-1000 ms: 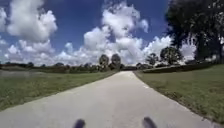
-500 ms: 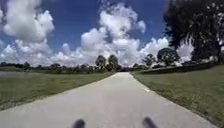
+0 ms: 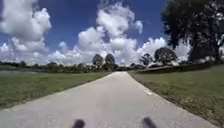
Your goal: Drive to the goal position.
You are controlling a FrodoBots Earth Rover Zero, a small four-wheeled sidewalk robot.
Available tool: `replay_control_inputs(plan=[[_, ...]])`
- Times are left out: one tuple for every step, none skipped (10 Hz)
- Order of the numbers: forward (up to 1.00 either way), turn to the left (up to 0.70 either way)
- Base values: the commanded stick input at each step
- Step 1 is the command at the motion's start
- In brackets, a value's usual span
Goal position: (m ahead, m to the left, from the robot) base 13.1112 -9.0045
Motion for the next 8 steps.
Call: replay_control_inputs(plan=[[0.7,0.0],[0.7,0.0],[0.7,0.01],[0.7,0.11],[0.7,0.17],[0.7,0.22],[0.7,0.27],[0.7,0.33]])
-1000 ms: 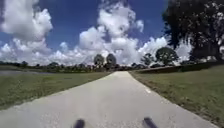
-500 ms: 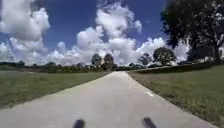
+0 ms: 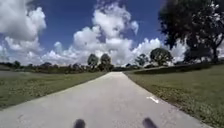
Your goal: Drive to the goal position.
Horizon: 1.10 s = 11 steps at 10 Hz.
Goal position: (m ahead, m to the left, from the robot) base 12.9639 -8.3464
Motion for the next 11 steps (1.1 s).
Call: replay_control_inputs(plan=[[0.7,0.0],[0.7,0.0],[0.7,0.0],[0.7,0.0],[0.7,0.0],[0.7,0.0],[0.7,0.0],[0.7,0.32],[0.7,0.31],[0.7,0.15],[0.7,0.03]])
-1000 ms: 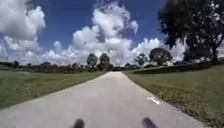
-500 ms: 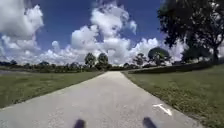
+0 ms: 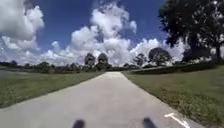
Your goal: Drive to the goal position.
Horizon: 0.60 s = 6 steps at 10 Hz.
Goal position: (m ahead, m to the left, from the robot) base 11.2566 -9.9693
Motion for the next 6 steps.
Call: replay_control_inputs(plan=[[0.7,0.0],[0.7,0.0],[0.7,0.0],[0.7,0.0],[0.7,0.0],[0.7,0.0]])
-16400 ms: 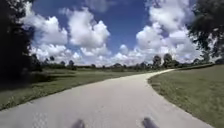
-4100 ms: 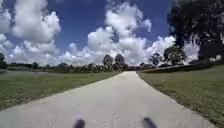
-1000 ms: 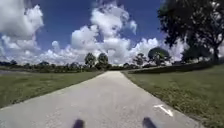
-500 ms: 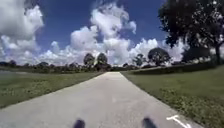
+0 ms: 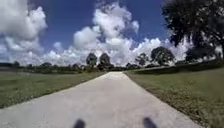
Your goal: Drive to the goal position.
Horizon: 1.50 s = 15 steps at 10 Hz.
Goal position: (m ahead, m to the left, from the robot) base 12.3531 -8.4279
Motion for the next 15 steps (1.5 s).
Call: replay_control_inputs(plan=[[0.7,0.0],[0.7,0.0],[0.7,0.0],[0.7,0.0],[0.7,0.0],[0.7,0.0],[0.7,0.0],[0.7,0.0],[0.7,0.0],[0.7,0.0],[0.7,0.35],[0.7,0.35],[0.7,0.32],[0.7,0.0],[0.7,0.0]])
